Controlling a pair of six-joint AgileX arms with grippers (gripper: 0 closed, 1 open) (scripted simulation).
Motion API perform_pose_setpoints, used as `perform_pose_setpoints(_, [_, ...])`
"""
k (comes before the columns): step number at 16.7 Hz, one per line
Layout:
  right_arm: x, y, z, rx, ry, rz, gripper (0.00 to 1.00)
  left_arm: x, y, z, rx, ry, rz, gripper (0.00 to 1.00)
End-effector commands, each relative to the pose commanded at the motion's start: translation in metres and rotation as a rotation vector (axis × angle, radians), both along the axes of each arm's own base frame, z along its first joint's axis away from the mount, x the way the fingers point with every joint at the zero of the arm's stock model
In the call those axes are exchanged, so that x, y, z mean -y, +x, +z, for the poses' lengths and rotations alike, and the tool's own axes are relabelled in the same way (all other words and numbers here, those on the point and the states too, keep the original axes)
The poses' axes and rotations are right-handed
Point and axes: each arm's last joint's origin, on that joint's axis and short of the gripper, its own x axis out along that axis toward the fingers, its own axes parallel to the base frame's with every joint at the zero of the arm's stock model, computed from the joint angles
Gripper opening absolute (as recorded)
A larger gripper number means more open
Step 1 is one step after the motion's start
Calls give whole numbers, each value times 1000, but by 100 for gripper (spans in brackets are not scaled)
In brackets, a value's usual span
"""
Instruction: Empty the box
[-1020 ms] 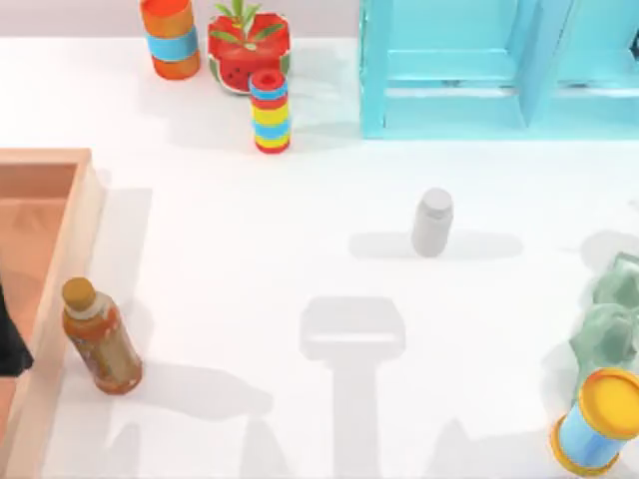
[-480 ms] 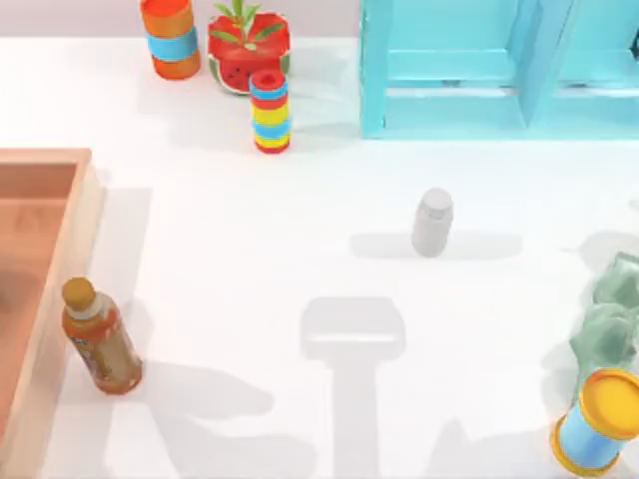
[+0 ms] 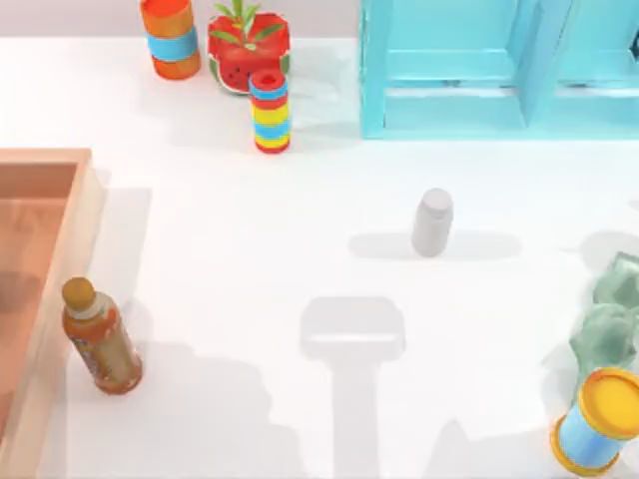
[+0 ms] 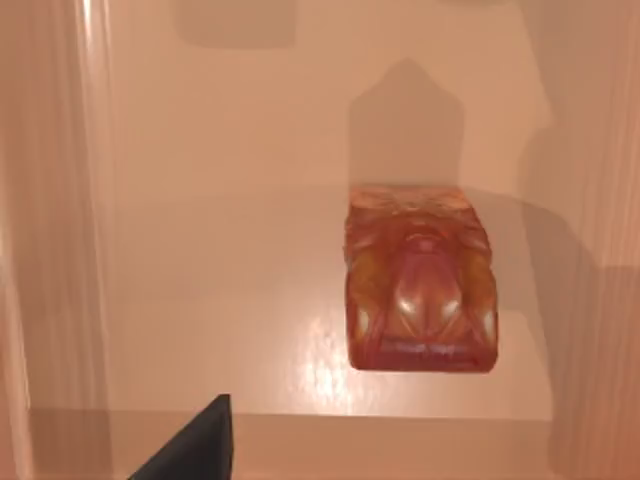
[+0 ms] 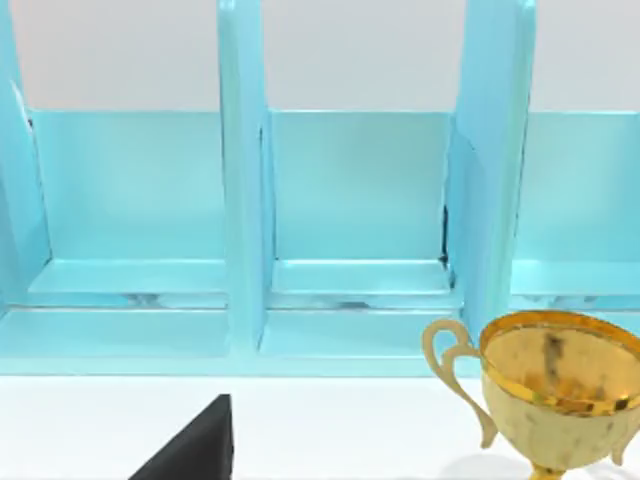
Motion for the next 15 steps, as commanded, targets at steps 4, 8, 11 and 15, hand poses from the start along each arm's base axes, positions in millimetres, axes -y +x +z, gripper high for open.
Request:
perform_pose_setpoints(4, [0, 0, 0, 0, 0, 0, 100, -16, 21, -4, -126, -38, -3, 100])
perform_pose_setpoints(8, [0, 0, 0, 0, 0, 0, 100, -18, 22, -4, -137, -42, -4, 100])
perform_pose_setpoints(11, [0, 0, 0, 0, 0, 0, 100, -16, 22, -5, -135, -41, -7, 100])
perform_pose_setpoints(15, [0, 0, 0, 0, 0, 0, 100, -20, 30, -32, -137, -42, -4, 100])
